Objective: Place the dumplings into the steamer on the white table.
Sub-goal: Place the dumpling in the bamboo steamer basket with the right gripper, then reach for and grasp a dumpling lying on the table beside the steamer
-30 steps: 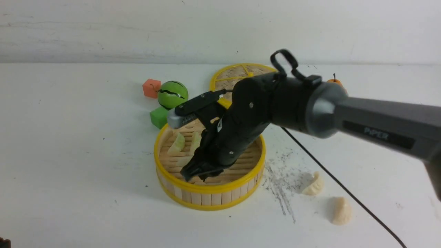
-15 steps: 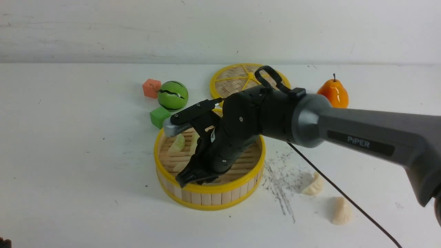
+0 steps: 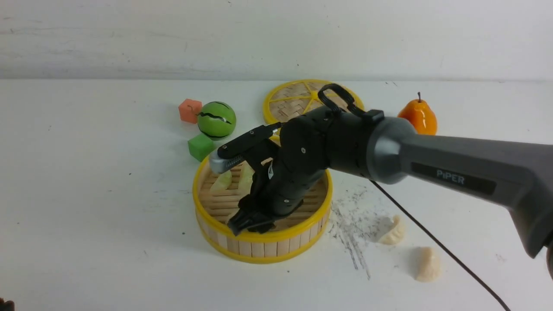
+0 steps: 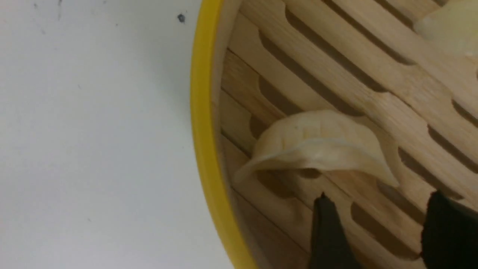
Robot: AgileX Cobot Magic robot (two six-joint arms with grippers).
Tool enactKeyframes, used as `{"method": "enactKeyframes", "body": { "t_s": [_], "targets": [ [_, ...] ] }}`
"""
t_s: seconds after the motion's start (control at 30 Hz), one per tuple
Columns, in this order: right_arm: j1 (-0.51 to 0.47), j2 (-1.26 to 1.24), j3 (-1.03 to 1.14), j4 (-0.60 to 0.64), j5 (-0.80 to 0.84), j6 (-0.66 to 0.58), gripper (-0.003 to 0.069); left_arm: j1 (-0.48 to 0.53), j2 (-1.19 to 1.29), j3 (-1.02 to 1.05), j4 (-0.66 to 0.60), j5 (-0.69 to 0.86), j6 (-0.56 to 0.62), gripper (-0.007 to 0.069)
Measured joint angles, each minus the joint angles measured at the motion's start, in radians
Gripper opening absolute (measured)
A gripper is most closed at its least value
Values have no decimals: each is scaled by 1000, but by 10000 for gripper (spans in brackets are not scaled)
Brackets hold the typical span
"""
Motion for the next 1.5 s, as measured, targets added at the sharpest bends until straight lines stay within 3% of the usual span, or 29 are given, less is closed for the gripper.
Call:
{"method": "enactKeyframes", "body": {
  "t_s": [0.13, 0.37, 0.57, 0.73, 0.87, 1.17, 1.5],
  "targets": [
    [0, -8, -60, -31, 53, 0, 421, 0, 0, 0, -2, 0, 0, 41],
    [9, -9, -118, -34, 71, -58, 415, 0, 0, 0, -2, 0, 0, 42],
    [10, -9, -118, -36, 74, -84, 345, 0, 0, 0, -3, 0, 0, 50],
    [10, -8, -118, -115, 111, -88, 211, 0, 0, 0, -3, 0, 0, 57],
    [10, 5, -119, -132, 140, -90, 147, 0, 0, 0, -3, 0, 0, 57],
    [10, 57, -121, -41, 140, -94, 134, 0, 0, 0, -3, 0, 0, 64],
    [10, 71, -121, -49, -18, -94, 139, 0, 0, 0, -1, 0, 0, 71]
  ]
}}
